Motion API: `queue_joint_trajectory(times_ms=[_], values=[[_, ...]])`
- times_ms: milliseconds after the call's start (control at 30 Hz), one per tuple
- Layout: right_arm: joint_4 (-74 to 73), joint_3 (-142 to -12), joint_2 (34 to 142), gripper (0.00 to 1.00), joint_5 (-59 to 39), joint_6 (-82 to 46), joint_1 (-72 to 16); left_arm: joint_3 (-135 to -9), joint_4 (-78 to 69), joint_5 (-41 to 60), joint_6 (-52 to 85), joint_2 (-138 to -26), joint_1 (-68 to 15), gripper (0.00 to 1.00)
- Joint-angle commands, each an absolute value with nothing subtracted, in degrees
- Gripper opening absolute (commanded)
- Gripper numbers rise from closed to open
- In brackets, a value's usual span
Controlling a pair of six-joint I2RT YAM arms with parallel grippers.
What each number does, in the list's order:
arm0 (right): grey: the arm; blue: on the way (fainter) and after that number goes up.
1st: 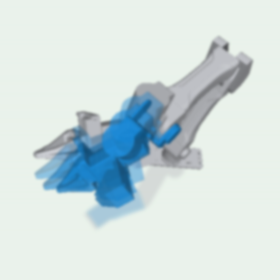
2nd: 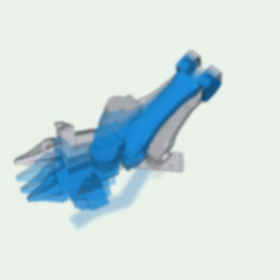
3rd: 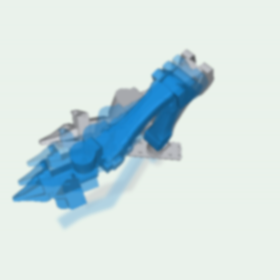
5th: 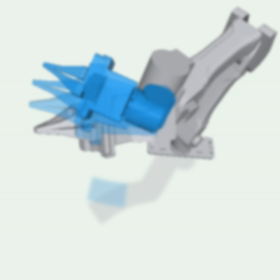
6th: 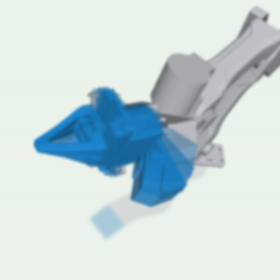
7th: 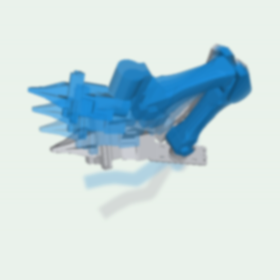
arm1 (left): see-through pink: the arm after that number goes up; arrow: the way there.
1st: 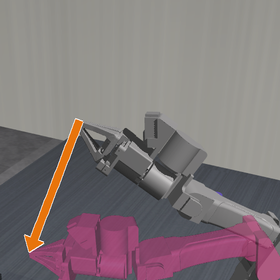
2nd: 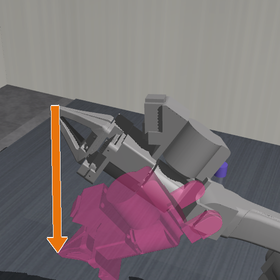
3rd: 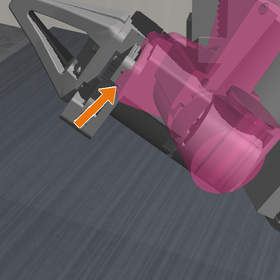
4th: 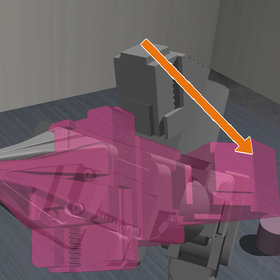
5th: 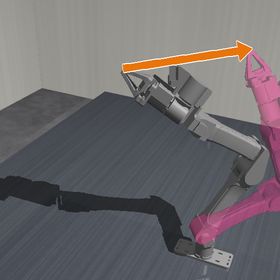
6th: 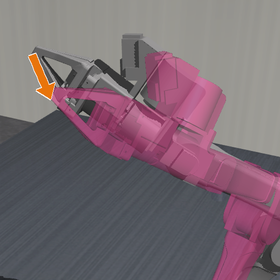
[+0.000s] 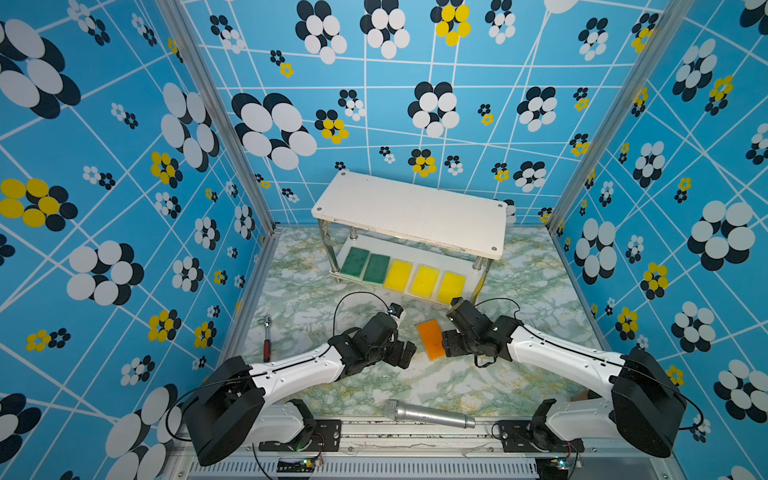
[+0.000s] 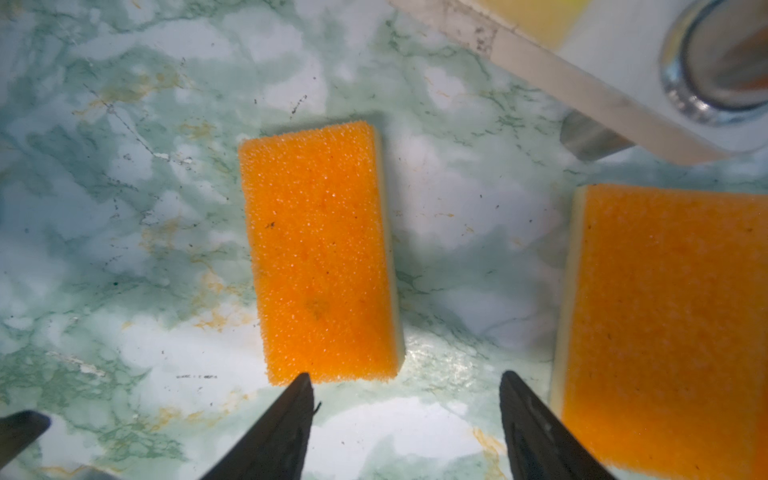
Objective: Place and organize the cleaning sponges onto the shelf
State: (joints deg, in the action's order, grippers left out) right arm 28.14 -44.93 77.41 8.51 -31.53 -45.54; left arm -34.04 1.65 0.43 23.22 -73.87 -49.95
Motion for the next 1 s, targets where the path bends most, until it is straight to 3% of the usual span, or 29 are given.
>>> queue_joint_trajectory(times_ms=[0,667,967], values=[[30.04,-44.14,76.43,0.73,10.32,-32.87,-45.35,-36.02,1.67,-0.53,24.12,-74.55,-50.66,0.99],[38.62,-46.32,73.19,0.72,20.31,-34.97,-46.54,-30.92,2.29,-1.88,26.66,-67.51,-52.55,0.99],[39.46,-52.63,87.17,0.72,25.13,-34.54,-49.77,-30.94,3.16,-2.55,26.97,-69.96,-54.32,0.99]])
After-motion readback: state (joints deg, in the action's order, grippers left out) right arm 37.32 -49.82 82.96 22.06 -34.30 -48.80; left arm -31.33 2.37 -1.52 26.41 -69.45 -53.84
